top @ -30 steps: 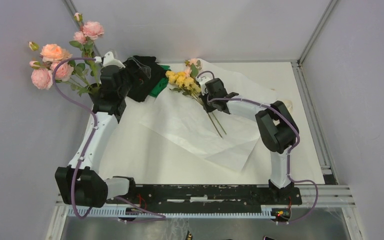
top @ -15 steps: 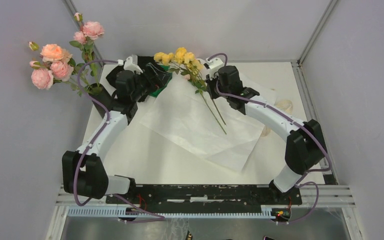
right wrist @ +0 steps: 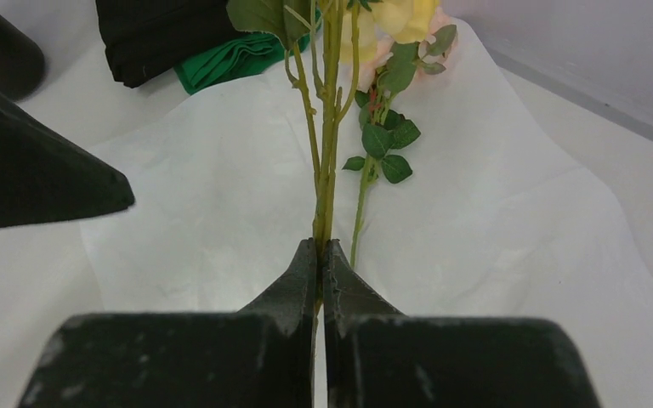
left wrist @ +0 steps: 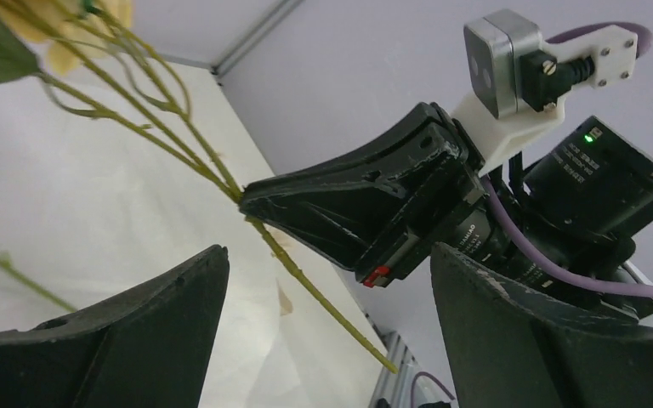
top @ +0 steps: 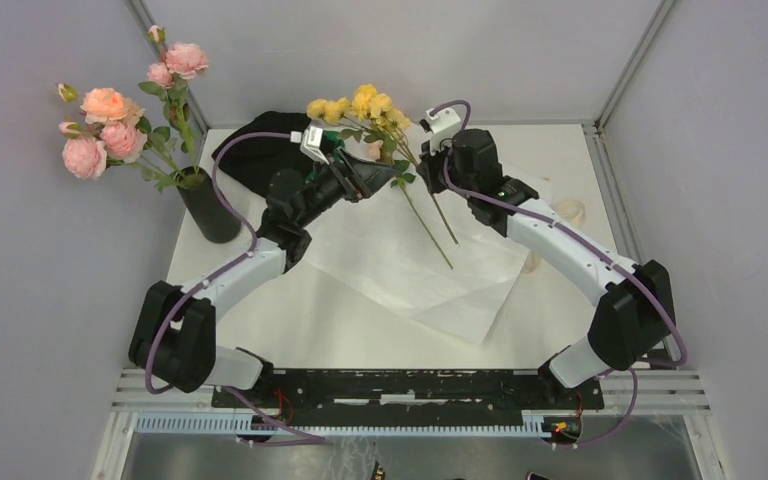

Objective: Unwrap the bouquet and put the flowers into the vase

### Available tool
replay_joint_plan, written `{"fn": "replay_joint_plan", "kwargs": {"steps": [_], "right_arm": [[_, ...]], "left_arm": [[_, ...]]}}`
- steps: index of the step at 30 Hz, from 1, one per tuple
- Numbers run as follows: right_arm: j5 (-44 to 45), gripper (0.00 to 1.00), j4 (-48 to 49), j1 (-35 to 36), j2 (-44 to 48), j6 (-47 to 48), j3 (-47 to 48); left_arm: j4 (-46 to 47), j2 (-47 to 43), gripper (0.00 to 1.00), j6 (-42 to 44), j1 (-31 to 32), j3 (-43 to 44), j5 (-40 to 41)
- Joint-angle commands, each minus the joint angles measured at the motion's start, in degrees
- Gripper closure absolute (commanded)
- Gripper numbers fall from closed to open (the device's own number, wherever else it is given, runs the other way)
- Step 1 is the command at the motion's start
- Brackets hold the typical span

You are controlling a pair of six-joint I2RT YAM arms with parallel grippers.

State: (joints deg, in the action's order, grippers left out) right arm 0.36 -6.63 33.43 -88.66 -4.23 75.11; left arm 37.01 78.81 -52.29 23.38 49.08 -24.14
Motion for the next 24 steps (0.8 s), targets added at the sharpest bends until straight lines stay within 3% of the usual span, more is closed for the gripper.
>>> {"fn": "replay_joint_plan", "kwargs": {"steps": [1,6,13,24], "right_arm": [[-2.9,1.00,4.3,0.6,4.3,-1.0,-1.5],[-3.0,1.00,4.5,1.0,6.3,-0.8,-3.2],[-1.4,1.00,3.4,1.1,6.3,0.9,-5.1],[2.5,1.00,11.2,1.0,4.6,-0.1,-21.7]], "left_arm": [[16.3,3.8,0.07,-7.0,3.9,-1.8,-0.4],[26.6,9.7,0.07,-12.1,7.0,-0.6,-1.0],[27.1,11.9,0.07,-11.6,9.8,-0.3,1.0],[11.6,1.2,0.07,-2.8,9.7,-3.8,8.9]]}}
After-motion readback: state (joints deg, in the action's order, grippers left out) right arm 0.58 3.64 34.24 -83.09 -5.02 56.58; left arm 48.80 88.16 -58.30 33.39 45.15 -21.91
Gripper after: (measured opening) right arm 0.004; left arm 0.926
